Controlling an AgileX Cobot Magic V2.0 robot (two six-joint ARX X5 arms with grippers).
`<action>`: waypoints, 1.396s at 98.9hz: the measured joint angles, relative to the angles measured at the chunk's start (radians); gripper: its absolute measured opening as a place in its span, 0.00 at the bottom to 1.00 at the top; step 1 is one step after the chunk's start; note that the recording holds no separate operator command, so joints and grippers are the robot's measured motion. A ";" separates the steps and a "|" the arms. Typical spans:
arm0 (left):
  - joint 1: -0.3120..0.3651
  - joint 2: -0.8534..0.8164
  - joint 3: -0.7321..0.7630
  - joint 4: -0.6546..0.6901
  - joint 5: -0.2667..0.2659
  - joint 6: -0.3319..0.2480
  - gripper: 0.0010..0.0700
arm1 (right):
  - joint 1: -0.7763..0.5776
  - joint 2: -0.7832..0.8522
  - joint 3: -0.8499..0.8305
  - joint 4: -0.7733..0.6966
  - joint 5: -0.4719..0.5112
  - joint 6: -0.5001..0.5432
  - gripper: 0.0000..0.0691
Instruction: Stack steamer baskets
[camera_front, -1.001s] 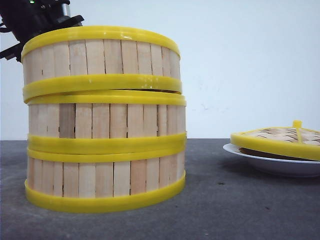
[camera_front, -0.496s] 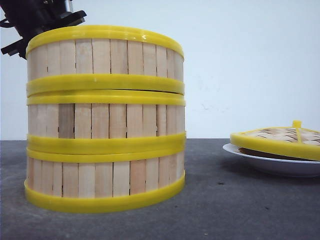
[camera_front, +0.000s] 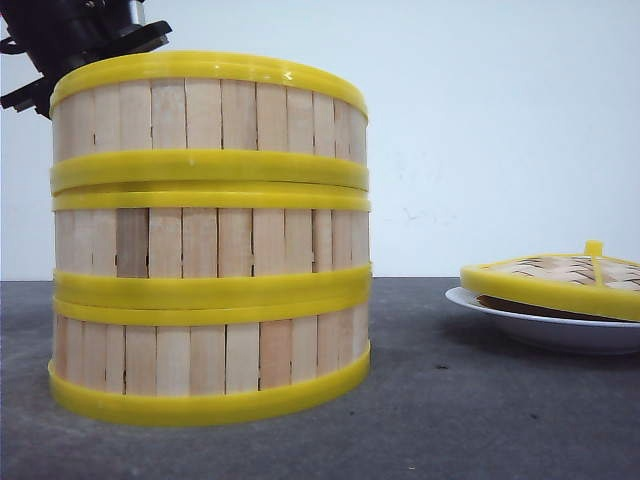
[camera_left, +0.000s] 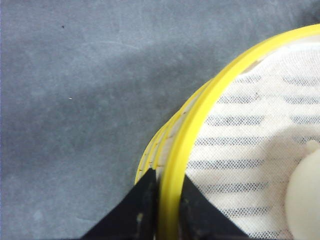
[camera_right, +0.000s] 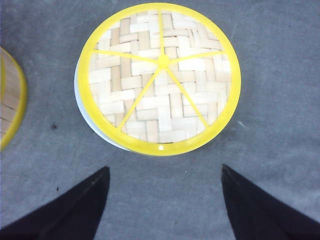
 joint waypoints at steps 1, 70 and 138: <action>-0.001 0.000 0.000 0.000 -0.001 0.000 0.02 | 0.000 0.000 0.000 0.000 0.000 0.000 0.63; -0.008 -0.010 0.004 0.000 -0.016 -0.012 0.32 | 0.000 0.001 -0.100 0.150 -0.005 0.000 0.63; 0.140 -0.331 0.013 -0.175 -0.169 -0.003 0.32 | 0.000 0.408 -0.193 0.626 -0.068 0.024 0.63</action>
